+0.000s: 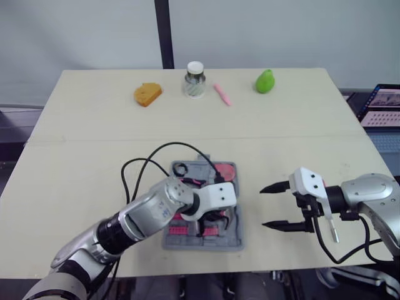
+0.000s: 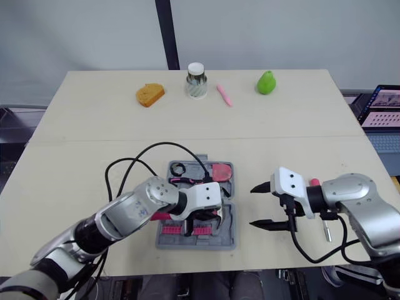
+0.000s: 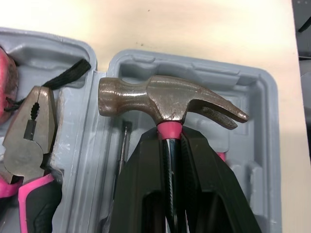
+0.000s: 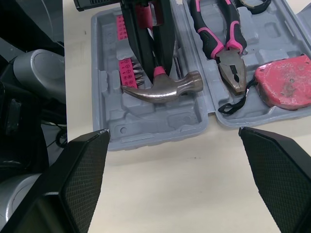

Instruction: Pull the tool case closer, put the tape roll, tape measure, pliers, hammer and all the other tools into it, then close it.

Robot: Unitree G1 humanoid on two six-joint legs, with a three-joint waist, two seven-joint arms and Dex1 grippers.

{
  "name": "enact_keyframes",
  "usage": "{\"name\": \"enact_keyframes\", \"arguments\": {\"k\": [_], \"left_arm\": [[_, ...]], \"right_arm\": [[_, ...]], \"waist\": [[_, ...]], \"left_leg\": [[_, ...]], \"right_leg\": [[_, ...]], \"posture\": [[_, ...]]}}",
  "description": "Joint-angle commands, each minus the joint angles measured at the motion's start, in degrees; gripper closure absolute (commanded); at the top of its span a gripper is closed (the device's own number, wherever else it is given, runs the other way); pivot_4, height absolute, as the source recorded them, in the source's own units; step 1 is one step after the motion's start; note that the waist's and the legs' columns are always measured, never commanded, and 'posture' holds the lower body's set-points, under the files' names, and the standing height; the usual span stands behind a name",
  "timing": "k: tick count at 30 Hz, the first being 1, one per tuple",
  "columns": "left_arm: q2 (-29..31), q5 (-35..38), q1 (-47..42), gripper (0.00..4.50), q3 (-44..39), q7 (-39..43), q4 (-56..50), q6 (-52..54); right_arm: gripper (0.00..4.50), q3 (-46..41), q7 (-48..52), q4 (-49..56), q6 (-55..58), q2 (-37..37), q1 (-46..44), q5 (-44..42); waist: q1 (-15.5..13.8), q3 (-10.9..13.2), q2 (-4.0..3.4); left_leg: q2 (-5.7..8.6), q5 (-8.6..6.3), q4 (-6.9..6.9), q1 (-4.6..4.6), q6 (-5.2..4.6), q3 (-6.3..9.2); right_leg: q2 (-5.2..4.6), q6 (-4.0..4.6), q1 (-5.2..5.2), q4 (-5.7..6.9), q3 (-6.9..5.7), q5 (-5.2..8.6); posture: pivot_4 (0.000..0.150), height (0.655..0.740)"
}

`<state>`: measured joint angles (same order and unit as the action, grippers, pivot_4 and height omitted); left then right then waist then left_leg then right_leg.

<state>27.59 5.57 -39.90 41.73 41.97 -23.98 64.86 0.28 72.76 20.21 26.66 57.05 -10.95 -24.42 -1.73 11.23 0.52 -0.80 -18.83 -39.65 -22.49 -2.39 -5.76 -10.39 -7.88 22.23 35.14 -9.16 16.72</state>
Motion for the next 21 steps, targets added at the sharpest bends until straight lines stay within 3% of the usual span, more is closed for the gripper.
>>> {"name": "enact_keyframes", "arguments": {"k": [1, 21], "left_arm": [[-0.88, 0.55, -0.51, 4.48, 0.17, 0.07, -1.81, -0.92], [-2.82, 0.80, 1.69, 4.48, 2.06, -1.44, -0.15, -1.93]], "right_arm": [[0.00, -2.00, -0.75, 2.19, 0.31, 0.28, 0.06, -1.41], [0.00, -3.17, -1.72, 2.87, 0.99, 0.38, 1.29, -2.46]], "waist": [[-0.03, 0.00, 0.00], [-0.08, 0.00, 0.00]], "left_leg": [[0.00, 0.00, 0.00, 0.00, 0.00, 0.00], [-0.02, 0.00, -0.10, 0.02, -0.01, 0.30]], "right_leg": [[0.00, 0.00, 0.00, 0.00, 0.00, 0.00], [0.00, 0.00, -0.26, -0.07, -0.09, 0.00]], "posture": [[0.150, 0.7400], [0.150, 0.7400]]}}
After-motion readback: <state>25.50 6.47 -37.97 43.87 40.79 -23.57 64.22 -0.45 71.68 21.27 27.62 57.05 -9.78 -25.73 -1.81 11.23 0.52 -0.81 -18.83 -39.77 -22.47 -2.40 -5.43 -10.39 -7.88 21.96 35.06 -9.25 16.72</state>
